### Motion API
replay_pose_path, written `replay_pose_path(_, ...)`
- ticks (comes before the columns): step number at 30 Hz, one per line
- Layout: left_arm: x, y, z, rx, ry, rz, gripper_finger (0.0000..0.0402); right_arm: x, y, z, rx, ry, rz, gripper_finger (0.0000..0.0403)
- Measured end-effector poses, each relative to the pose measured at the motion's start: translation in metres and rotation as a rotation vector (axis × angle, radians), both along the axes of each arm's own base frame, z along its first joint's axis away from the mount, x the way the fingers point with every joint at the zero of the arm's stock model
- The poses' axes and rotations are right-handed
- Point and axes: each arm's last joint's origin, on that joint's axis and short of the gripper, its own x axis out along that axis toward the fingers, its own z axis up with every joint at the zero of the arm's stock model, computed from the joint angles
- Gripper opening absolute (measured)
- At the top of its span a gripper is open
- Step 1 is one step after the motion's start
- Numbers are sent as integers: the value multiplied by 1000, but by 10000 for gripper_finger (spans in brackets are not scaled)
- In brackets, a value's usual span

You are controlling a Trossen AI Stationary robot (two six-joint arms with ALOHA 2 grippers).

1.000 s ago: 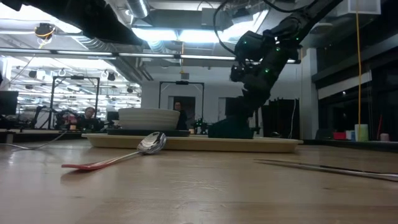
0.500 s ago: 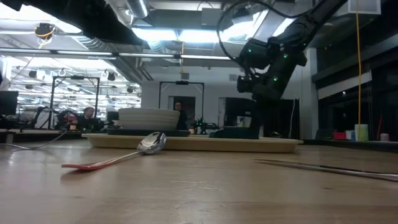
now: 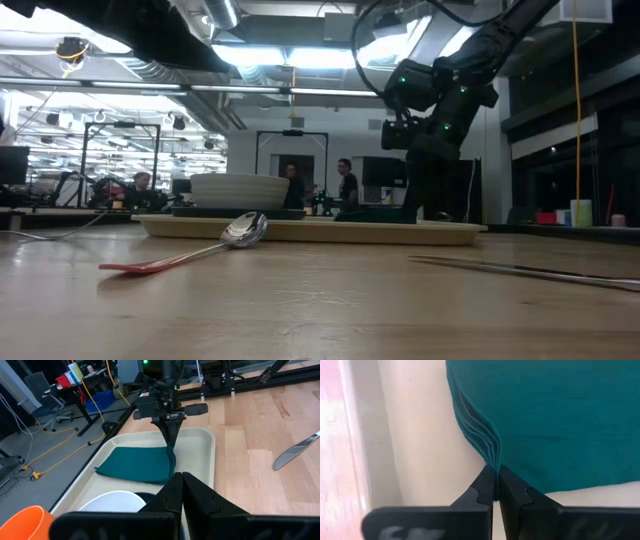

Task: Set up tray
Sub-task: Put the green table napkin on the brown serving tray to the right of the green plate

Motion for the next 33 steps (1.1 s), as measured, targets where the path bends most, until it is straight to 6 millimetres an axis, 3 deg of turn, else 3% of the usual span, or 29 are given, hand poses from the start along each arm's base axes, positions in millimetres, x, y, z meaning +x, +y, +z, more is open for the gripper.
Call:
replay_pose_path(21, 0, 0, 0, -8, -3, 3, 4, -2, 5, -2, -44, 61, -8, 17)
replay_pose_path(33, 0, 0, 0, -17, -6, 6, 3, -2, 5, -2, -51, 63, -11, 99)
